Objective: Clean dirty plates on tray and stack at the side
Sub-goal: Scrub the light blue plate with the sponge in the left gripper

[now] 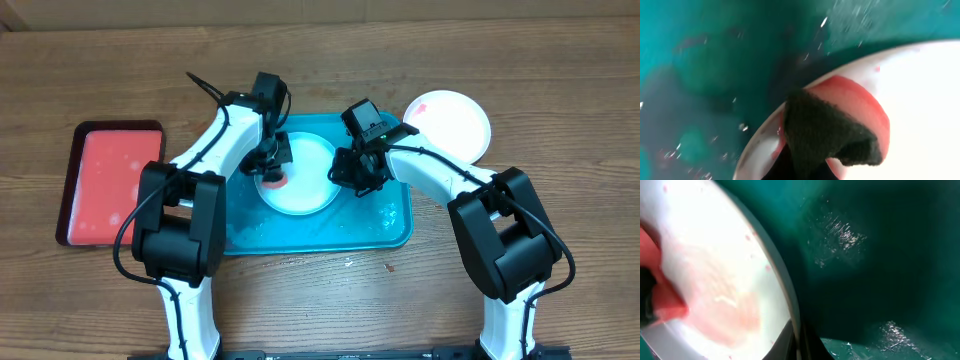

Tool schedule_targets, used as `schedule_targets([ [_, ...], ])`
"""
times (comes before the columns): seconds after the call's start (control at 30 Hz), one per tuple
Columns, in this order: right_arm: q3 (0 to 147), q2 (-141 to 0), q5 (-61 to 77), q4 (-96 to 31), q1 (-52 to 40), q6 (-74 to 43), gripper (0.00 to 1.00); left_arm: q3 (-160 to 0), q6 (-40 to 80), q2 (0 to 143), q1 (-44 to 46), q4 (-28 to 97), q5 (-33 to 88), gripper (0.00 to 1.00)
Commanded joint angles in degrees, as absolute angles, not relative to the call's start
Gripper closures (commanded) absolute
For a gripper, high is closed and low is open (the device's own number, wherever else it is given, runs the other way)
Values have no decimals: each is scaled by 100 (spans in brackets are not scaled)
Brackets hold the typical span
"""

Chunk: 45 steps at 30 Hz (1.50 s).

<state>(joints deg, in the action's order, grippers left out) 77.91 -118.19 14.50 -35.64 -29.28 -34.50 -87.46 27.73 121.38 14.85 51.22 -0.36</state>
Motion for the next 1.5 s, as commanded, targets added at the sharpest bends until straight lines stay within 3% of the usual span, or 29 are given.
schedule_targets([
  [0.0,7703,-12053,1138,-3583,-2919,-3430,96,-8672,3205,12383,1669,4567,982,96],
  [0.17,7703,-12053,1140,-3586,-2919,-3430,96,-8672,3210,12536,2043,4530,1192,96],
  [0.5,7703,-12053,1140,-3612,-2919,-3430,96,-8680,1981,12536,2200,5015,1153,96],
  [1.03,7703,-12053,1142,-3625,-2919,-3430,96,-9485,1927,12536,484,6563,-266,96],
  [1.47,7703,-12053,1140,-3623,-2919,-3428,96,-10335,1734,12320,-543,7175,738,96],
])
